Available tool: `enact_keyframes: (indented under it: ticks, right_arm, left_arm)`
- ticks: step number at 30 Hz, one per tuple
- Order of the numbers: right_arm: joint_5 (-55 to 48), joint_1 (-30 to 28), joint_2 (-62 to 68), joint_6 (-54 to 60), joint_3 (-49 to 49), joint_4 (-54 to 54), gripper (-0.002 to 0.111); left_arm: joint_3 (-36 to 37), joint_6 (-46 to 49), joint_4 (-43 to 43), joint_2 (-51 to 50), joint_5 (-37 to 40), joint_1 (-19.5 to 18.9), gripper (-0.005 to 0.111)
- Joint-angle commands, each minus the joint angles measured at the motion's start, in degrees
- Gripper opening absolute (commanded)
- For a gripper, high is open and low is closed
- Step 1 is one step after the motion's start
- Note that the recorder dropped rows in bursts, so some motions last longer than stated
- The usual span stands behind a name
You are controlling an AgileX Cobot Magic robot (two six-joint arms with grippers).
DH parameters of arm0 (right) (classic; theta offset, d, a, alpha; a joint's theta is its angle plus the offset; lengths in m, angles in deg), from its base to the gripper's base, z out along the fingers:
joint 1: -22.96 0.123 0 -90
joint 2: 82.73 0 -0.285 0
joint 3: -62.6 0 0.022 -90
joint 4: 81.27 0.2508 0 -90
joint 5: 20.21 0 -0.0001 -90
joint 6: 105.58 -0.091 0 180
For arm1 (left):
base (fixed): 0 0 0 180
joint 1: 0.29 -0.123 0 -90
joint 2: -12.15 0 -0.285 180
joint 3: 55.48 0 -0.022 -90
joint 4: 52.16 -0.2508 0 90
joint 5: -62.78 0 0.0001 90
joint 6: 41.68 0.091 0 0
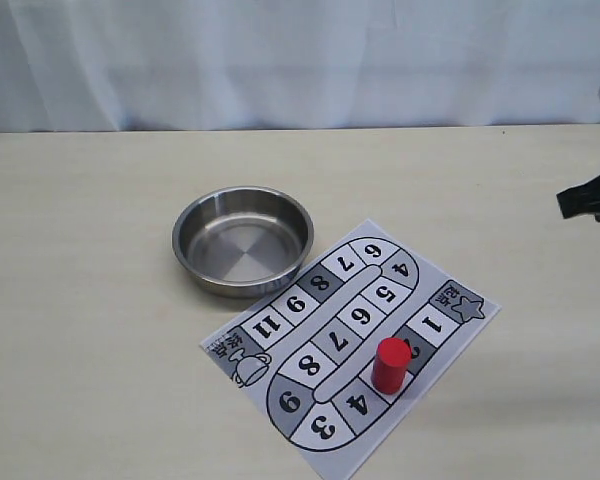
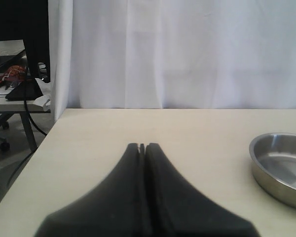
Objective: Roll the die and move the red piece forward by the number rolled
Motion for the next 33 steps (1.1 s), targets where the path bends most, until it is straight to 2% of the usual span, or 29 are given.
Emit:
enact_keyframes:
  ticks: [1,15,33]
  right_arm:
    - [-0.13,-0.21,-10.62,0.48,2.0,-0.38,0.004]
    - [-0.65,-0.21,-44.03,1.35,4.84,1.37,0.004]
    - [0.93,-0.21,-74.0,1.59,15.27,4.04,0.004]
  left_arm:
    - [-0.3,-0.02,0.26,0.06,-0.75,0.01,0.0]
    - [-0.3,-0.02,0.04,0.06,-0.75,0.01,0.0]
    - [-0.3,-0.02,0.04,0.06,-0.75,0.01,0.0]
